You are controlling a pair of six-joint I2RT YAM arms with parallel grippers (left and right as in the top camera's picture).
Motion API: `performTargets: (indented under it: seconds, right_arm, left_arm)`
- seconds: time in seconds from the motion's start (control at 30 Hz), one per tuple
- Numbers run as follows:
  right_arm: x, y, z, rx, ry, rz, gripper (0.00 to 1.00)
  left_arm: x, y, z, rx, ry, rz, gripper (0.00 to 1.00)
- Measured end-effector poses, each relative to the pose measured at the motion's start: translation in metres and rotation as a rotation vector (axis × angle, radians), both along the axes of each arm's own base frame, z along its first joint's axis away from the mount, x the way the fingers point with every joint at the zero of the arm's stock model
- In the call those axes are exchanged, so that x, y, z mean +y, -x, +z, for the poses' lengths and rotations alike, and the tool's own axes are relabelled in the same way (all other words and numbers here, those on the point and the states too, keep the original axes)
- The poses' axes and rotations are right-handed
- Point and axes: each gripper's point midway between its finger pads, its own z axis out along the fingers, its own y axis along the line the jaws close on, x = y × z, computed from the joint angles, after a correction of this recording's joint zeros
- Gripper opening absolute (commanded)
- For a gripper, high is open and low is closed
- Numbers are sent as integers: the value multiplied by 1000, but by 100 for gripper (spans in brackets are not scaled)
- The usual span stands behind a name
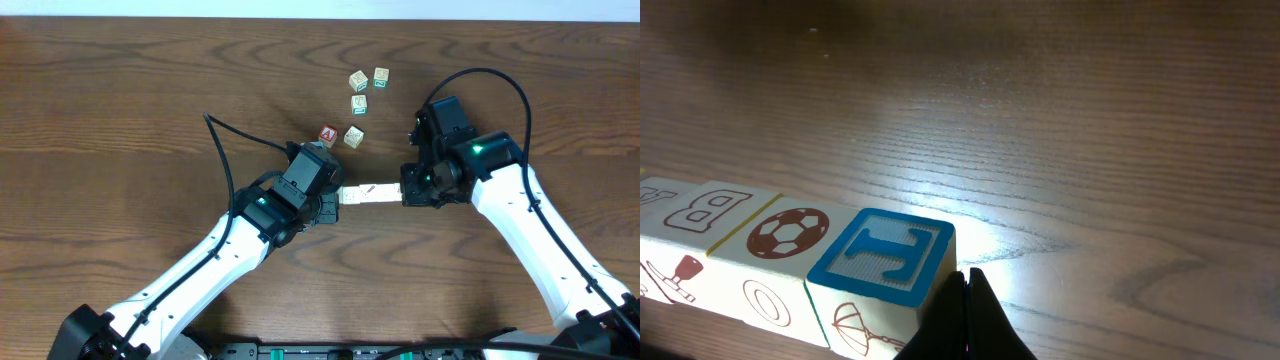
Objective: Lift 5 blocks
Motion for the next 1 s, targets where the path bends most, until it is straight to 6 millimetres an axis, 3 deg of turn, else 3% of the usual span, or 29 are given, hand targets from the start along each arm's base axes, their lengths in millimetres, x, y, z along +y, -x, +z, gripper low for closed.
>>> performTargets:
  seconds: [1.0]
  right_arm:
    - [0, 0, 0, 0, -1, -1, 1]
  left_arm:
    - [1, 1, 10, -22, 17, 0, 7]
